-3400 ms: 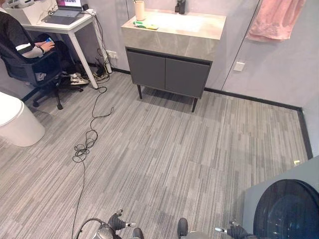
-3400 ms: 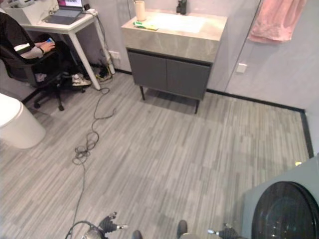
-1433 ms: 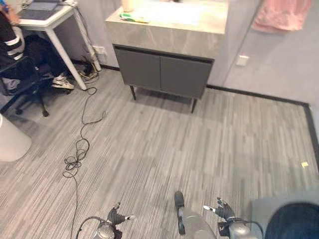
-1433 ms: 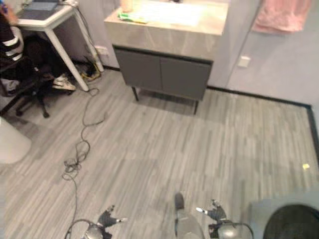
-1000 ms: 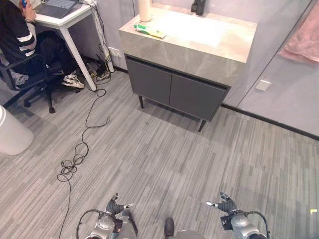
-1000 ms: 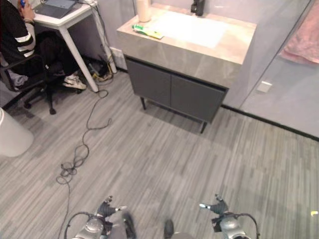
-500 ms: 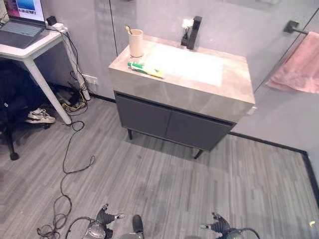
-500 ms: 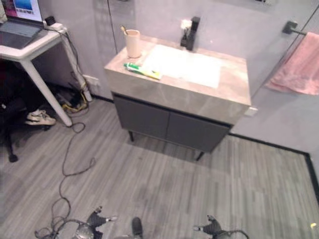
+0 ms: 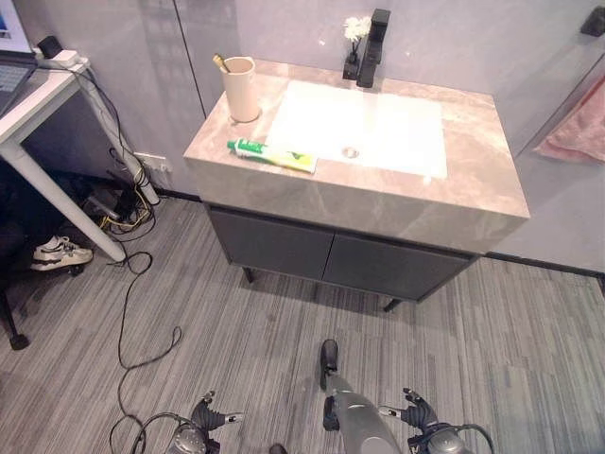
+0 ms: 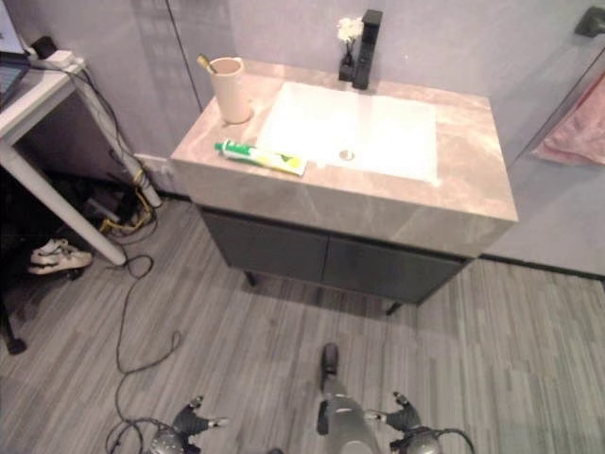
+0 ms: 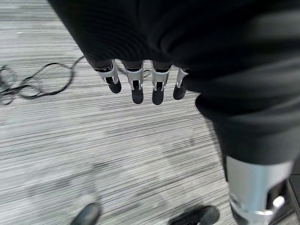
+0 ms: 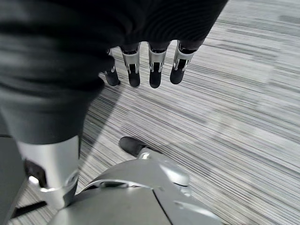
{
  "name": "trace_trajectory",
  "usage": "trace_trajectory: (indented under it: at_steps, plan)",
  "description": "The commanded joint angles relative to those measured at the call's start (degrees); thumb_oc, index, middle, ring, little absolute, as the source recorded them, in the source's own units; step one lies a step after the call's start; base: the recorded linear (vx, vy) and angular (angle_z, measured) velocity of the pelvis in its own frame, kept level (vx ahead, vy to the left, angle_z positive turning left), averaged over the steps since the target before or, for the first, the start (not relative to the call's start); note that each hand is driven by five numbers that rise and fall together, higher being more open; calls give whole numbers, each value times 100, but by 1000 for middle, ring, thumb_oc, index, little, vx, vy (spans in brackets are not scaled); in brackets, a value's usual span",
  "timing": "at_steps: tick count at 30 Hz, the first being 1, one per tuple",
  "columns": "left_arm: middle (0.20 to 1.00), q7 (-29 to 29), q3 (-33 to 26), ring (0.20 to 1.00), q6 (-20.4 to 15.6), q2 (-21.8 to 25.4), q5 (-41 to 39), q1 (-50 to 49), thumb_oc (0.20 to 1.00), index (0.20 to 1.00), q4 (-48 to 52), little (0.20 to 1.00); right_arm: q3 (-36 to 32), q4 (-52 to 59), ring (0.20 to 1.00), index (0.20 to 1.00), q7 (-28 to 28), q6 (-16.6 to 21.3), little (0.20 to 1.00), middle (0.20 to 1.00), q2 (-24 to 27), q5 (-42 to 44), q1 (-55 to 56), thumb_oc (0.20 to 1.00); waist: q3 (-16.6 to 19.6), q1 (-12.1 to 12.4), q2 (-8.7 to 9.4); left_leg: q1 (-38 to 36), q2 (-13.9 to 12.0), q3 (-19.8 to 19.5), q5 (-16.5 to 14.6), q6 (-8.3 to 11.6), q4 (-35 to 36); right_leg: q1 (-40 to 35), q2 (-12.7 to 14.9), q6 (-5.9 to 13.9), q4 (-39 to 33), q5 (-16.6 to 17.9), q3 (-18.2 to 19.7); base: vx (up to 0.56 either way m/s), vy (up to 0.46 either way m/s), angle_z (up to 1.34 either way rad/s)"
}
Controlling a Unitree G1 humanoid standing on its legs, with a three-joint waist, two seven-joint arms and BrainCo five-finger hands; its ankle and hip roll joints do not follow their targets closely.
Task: Put brush and paste in cup on sink, flatten towel.
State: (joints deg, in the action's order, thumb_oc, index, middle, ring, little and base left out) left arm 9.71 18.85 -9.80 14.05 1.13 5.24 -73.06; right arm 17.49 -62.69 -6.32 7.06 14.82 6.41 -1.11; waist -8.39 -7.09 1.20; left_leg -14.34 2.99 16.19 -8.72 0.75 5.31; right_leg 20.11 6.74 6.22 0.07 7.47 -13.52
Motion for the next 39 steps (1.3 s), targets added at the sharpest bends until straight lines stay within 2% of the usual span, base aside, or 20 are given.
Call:
trace_trajectory:
  at_steps: [1, 3, 6, 7, 9, 12, 13, 14, 15, 18, 20, 21, 23, 28, 29, 31, 32, 33, 35, 39]
  plan:
    - [1000, -60, 35, 1000, -51, -28, 139, 122, 1000, 1000, -59, 1000, 94, -202, 1000, 1000, -64, 43, 1000, 1000, 166, -16, -272, 1000, -91, -31, -111, 73, -277, 1, 382, 215, -226, -505, -1, 289, 82, 478, 286, 450, -142, -3]
    - [1000, -128, 62, 1000, -31, -87, 63, 83, 1000, 1000, -16, 1000, 106, -166, 1000, 1000, -40, 61, 1000, 1000, 301, -33, -264, 1000, -63, -69, -255, 134, -557, -97, 583, 426, -1104, -704, -229, 34, 352, 196, 279, 443, -198, 18]
    - [1000, -166, 120, 1000, -17, -95, 114, 111, 1000, 1000, -21, 1000, 122, -197, 1000, 1000, -39, 57, 1000, 1000, 354, -56, -291, 1000, -50, -75, -258, 363, -698, -134, 881, 539, -1653, -833, -280, -86, 357, 76, 235, 234, -174, 7]
    - [1000, -134, 218, 1000, 19, -66, 187, 185, 1000, 1000, -20, 1000, 156, -142, 1000, 1000, -60, 59, 1000, 1000, 434, -79, -370, 1000, -131, -25, -176, 880, -965, -134, 1447, 766, -2801, -1113, -319, -293, 361, -158, 164, 345, -294, -1]
    - [1000, -72, 236, 1000, 34, -49, 119, 239, 1000, 1000, -1, 1000, 154, -125, 1000, 1000, -84, 64, 1000, 1000, 504, -49, -412, 1000, -217, 48, -61, 1220, -1115, 41, 1596, 810, -3338, -1313, -259, -405, 362, -332, 110, 294, -215, -5]
    - [1000, -43, 221, 1000, 32, -32, 113, 282, 1000, 1000, 25, 1000, 149, -239, 1000, 1000, -180, 17, 1000, 1000, 573, -141, -469, 1000, -226, 140, -10, 1647, -1514, 834, 1417, 729, -2905, -1646, -162, -336, 213, -446, 40, 236, 0, -21]
    - [1000, -21, 200, 1000, 20, -14, 117, 275, 1000, 1000, 30, 1000, 128, -236, 1000, 1000, -183, 18, 1000, 1000, 588, -138, -466, 1000, -207, 159, -16, 1708, -1553, 886, 1386, 718, -2634, -1671, -149, -286, 209, -469, 67, 321, 211, 17]
    - [1000, 16, 170, 1000, 16, 6, 127, 226, 1000, 1000, 17, 1000, 133, -233, 1000, 1000, -195, 15, 1000, 1000, 607, -164, -461, 1000, -139, 161, -81, 1692, -1633, 854, 1434, 710, -1661, -1726, -108, -172, 204, -534, 175, 236, 193, 16]
    - [1000, 16, 170, 1000, 16, 5, 127, 224, 1000, 1000, 17, 1000, 133, -232, 1000, 1000, -195, 14, 1000, 1000, 608, -164, -460, 1000, -144, 164, -76, 1671, -1621, 862, 1445, 707, -1636, -1732, -101, -169, 206, -537, 180, 246, 242, -7]
    - [1000, 48, 168, 1000, 34, -29, 192, 165, 1000, 1000, -101, 1000, 250, -234, 1000, 1000, -237, 16, 1000, 1000, 660, -454, -477, 1000, -76, 254, -208, 1733, -1809, 150, 1799, 773, -594, -1847, -34, -37, 192, -670, 426, 217, 241, -56]
    - [1000, 37, 176, 1000, 52, -35, 217, 140, 1000, 1000, -188, 1000, 346, -164, 1000, 1000, -189, -3, 1000, 1000, 690, -624, -468, 1000, -30, 316, -272, 1708, -1923, -419, 1920, 872, -408, -1883, 95, 40, 260, -739, 635, 219, 332, -75]
    - [1000, 37, 176, 1000, 51, -36, 217, 140, 1000, 1000, -188, 1000, 346, -162, 1000, 1000, -189, -4, 1000, 1000, 691, -624, -466, 1000, -34, 314, -271, 1706, -1922, -421, 1916, 873, -411, -1885, 96, 40, 266, -745, 634, 150, 311, -64]
    - [1000, 23, 208, 1000, 49, -32, 234, 124, 1000, 1000, -198, 1000, 362, -106, 1000, 1000, -151, -16, 1000, 1000, 712, -679, -459, 1000, -31, 352, -266, 1712, -1760, -916, 1614, 830, -745, -1829, 251, 116, 401, -766, 847, 79, 325, -73]
    - [1000, -5, 449, 1000, -10, 62, 437, 221, 1000, 1000, -66, 1000, 198, -176, 1000, 1000, -119, -107, 1000, 1000, 655, -736, -410, 1000, -45, 274, -127, 1900, -1183, -638, 912, 571, -1159, -1638, 955, 452, 196, -150, 1150, -16, 439, -23]
    - [1000, -21, 494, 1000, -131, 122, 366, 224, 1000, 1000, 216, 1000, 287, -126, 1000, 1000, -98, -116, 1000, 1000, 661, -895, -469, 1000, -117, 384, -87, 2016, -926, -408, 778, 449, -1190, -1431, 1339, 595, -63, 401, 968, -145, 383, -4]
    - [1000, -37, 555, 1000, -169, 154, 409, 214, 1000, 1000, 347, 1000, 348, -67, 1000, 1000, -87, -121, 1000, 1000, 670, -980, -498, 1000, -141, 443, -57, 2039, -857, -318, 747, 414, -1158, -1335, 1453, 628, -166, 632, 775, -143, 303, -51]
    - [1000, -30, 648, 1000, -218, 219, 551, 189, 1000, 1000, 472, 1000, 430, 14, 1000, 1000, -108, -117, 1000, 1000, 659, -1055, -588, 1000, -218, 635, -29, 2001, -880, -74, 738, 405, -1094, -1220, 1569, 665, -232, 782, 24, -175, 312, -69]
    - [1000, -24, 685, 1000, -196, 296, 701, 168, 1000, 1000, 564, 1000, 447, 62, 1000, 1000, -105, -104, 1000, 1000, 628, -1025, -621, 1000, -245, 663, -16, 2017, -848, -49, 809, 392, -972, -1251, 1504, 637, -257, 698, -289, -142, 236, -79]
    - [1000, -27, 624, 1000, -223, 391, 729, 120, 1000, 1000, 484, 1000, 512, 36, 1000, 1000, -73, -83, 1000, 1000, 568, -1011, -617, 1000, -231, 627, 16, 1912, -811, 1, 892, 378, -730, -1188, 1228, 655, -231, 593, 113, -34, 174, -71]
    - [1000, -103, 575, 1000, -238, 502, 763, -5, 1000, 1000, 434, 1000, 656, -28, 1000, 1000, -65, -31, 1000, 1000, 569, -1129, -647, 1000, -179, 729, -6, 1837, -745, -161, 1048, 308, -508, -1297, 849, 572, -34, 331, 441, -1, 112, 19]
